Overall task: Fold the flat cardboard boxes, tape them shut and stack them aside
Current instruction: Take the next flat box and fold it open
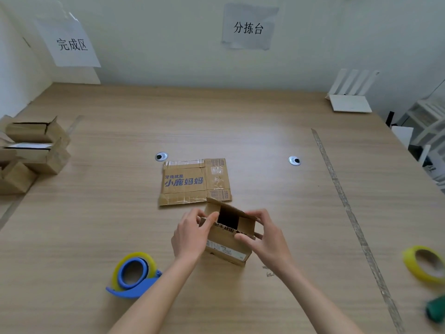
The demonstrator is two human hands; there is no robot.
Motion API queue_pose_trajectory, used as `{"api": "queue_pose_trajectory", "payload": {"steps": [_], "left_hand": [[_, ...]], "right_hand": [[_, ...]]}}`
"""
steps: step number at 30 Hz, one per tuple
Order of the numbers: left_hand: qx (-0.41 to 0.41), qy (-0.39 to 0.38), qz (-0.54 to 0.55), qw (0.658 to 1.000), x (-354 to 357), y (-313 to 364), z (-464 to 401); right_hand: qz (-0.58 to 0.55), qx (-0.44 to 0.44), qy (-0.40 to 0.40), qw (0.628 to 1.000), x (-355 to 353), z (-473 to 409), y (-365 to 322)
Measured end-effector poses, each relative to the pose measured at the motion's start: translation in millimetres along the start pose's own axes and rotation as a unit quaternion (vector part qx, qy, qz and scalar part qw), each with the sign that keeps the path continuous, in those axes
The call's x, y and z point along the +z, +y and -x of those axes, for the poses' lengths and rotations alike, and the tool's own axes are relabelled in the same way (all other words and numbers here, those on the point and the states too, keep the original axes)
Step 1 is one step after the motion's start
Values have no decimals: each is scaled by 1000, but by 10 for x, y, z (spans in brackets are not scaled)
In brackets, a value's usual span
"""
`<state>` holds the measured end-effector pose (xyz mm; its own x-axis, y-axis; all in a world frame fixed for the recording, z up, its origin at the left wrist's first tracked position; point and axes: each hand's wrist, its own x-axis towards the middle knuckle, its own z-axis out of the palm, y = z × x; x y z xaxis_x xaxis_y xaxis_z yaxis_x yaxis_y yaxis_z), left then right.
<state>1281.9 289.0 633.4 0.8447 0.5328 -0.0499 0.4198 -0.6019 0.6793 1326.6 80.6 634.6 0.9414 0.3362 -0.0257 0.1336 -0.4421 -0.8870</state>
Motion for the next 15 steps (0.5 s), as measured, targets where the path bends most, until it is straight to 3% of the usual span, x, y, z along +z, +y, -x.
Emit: {"api": "queue_pose_trajectory", "payload": {"steps": [5, 10, 15], "left_hand": [[6, -12, 18, 1000, 26, -105, 32], [124, -70, -9, 990, -27, -272, 48], [230, -71, -93, 966, -66, -416, 84]], "right_hand": [[68, -46, 25, 996, 69, 10, 75], [61, -85, 39, 994, 128, 27, 172], [40, -83, -4, 996, 59, -54, 212]]}}
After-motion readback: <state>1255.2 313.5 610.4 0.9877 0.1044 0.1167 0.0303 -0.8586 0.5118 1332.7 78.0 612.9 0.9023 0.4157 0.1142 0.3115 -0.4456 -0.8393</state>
